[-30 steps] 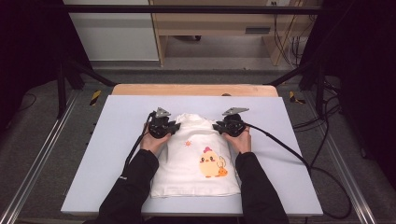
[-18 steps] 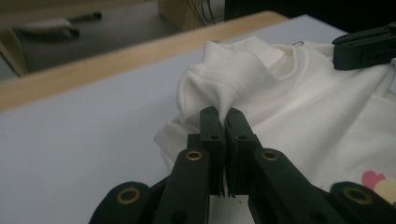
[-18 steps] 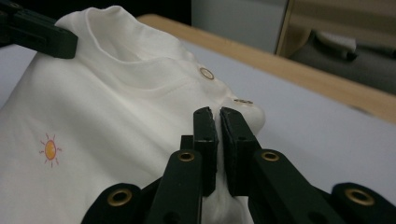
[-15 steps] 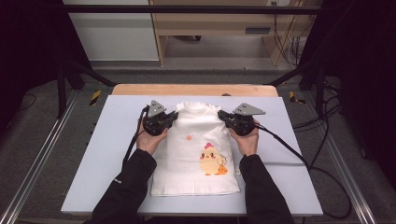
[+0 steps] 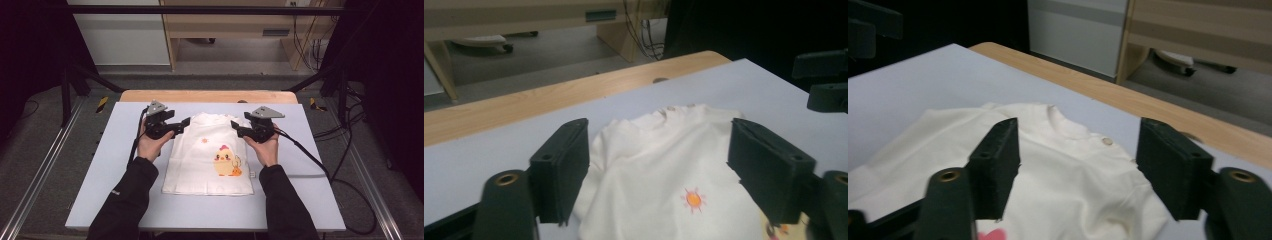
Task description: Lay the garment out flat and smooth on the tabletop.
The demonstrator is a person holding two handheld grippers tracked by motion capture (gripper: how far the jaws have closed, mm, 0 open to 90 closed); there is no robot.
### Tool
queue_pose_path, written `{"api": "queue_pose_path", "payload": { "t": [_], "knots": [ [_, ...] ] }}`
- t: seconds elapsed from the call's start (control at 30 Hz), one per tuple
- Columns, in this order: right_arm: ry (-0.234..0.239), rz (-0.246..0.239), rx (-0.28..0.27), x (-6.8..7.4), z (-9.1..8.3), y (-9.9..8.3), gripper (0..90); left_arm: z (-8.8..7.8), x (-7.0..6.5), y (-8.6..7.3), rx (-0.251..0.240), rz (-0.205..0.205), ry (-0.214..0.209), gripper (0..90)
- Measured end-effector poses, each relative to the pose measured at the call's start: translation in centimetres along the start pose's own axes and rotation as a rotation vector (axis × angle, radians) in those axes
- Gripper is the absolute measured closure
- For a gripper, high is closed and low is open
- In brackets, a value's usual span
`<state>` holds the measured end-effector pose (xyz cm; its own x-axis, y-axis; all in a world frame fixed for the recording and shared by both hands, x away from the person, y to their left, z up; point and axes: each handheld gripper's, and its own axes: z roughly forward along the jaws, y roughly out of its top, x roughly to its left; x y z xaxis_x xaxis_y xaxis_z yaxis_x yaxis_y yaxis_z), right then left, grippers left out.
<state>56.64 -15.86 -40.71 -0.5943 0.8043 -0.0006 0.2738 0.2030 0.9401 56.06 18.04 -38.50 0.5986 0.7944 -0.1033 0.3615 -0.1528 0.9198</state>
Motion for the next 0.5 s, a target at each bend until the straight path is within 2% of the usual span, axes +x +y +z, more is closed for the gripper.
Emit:
{"api": "queue_pose_path", "payload": {
  "t": [0.07,0.17,0.27,0.3,0.4,0.5],
  "knots": [
    [0.022,0.011,-0.006,0.3,-1.0,-0.4,27.3,-1.1,0.0,-0.4,-0.001,0.020,-0.009,19.6],
    [0.036,0.012,0.005,0.8,-2.7,-1.0,18.6,-3.0,-0.1,-1.3,-0.006,0.023,-0.042,14.0],
    [0.053,0.038,0.008,1.0,-4.0,-1.5,12.6,-4.3,-0.2,-2.1,-0.002,0.020,-0.062,9.6],
    [0.060,0.043,0.009,1.1,-4.5,-1.7,10.9,-4.7,-0.3,-2.4,-0.001,0.017,-0.076,8.0],
    [0.061,0.037,0.028,1.4,-5.6,-2.2,5.7,-5.7,-0.7,-3.2,0.000,0.023,-0.083,4.8],
    [0.083,0.062,0.029,1.7,-6.8,-3.0,2.8,-6.5,-1.0,-4.0,0.001,0.020,-0.091,2.1]
  ]
}}
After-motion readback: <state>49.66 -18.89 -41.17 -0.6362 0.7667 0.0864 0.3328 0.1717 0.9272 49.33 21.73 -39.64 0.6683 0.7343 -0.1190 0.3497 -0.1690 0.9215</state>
